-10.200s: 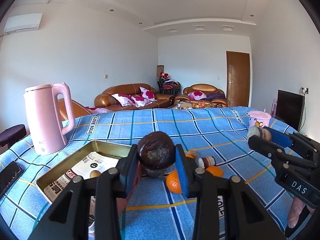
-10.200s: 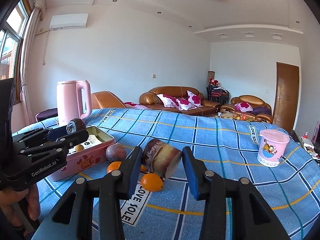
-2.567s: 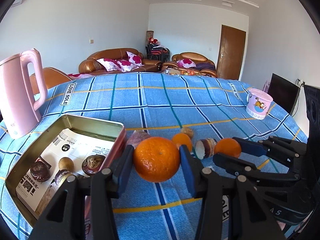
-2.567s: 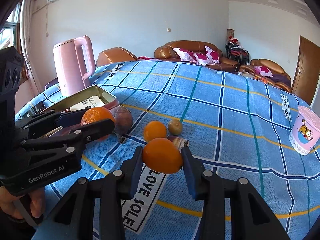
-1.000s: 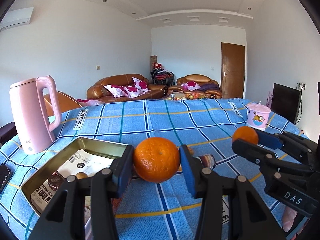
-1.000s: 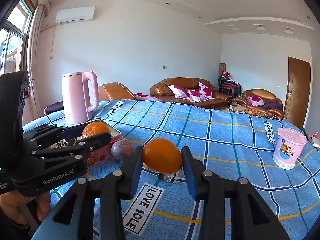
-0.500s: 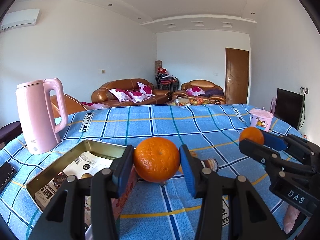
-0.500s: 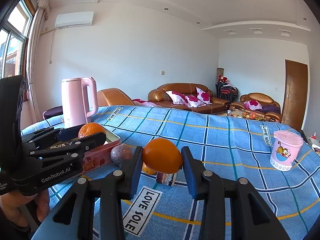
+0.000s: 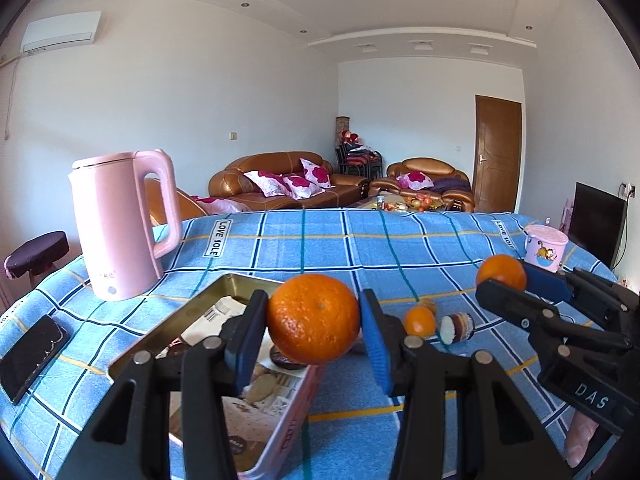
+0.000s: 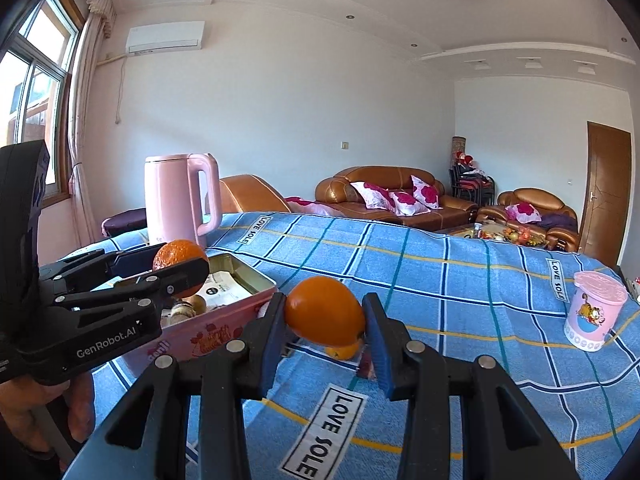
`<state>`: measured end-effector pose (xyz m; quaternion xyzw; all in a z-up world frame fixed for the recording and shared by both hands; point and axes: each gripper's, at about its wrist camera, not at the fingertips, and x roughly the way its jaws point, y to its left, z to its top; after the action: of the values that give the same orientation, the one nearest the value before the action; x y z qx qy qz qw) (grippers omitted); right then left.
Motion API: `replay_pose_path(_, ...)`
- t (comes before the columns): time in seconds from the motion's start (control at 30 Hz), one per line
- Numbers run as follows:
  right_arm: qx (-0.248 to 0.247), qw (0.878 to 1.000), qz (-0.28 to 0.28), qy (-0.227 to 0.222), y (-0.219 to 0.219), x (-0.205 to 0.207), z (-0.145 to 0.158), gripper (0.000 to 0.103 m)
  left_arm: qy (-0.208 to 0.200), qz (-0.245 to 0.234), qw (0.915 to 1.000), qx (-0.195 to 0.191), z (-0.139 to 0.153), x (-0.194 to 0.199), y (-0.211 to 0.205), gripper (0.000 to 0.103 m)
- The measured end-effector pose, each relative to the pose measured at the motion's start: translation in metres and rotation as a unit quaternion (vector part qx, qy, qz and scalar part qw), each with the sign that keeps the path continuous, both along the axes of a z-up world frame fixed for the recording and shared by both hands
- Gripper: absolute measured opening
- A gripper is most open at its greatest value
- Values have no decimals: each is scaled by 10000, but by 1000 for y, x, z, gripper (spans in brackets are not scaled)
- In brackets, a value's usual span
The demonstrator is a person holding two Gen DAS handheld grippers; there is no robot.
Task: Organize fruits
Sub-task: 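Lift and carry the orange toward the tin while the right tool carries its orange, then open the left tool over the tin while the right tool releases its orange there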
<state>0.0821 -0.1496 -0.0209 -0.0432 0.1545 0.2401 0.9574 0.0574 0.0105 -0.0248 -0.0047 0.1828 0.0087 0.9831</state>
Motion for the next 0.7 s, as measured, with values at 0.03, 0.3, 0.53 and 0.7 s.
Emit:
replay_pose_path(0.03,8,10000,71,2,6,0,2,41,35,44,10000,12,0,0,5,48)
replay_pose_path(0.3,-66,9988,485,-16,52,7,15,41,204,563,9981,108,-4,-1,55,48)
replay_pose_path(0.53,-242,9970,733,79,88,16,10,41,527,828,9951,-143,-18,3,90,48)
replay_pose_path(0.7,-317,9954,869,239,107,21,0,41,629,907,9937,-200,-24,4,98,48)
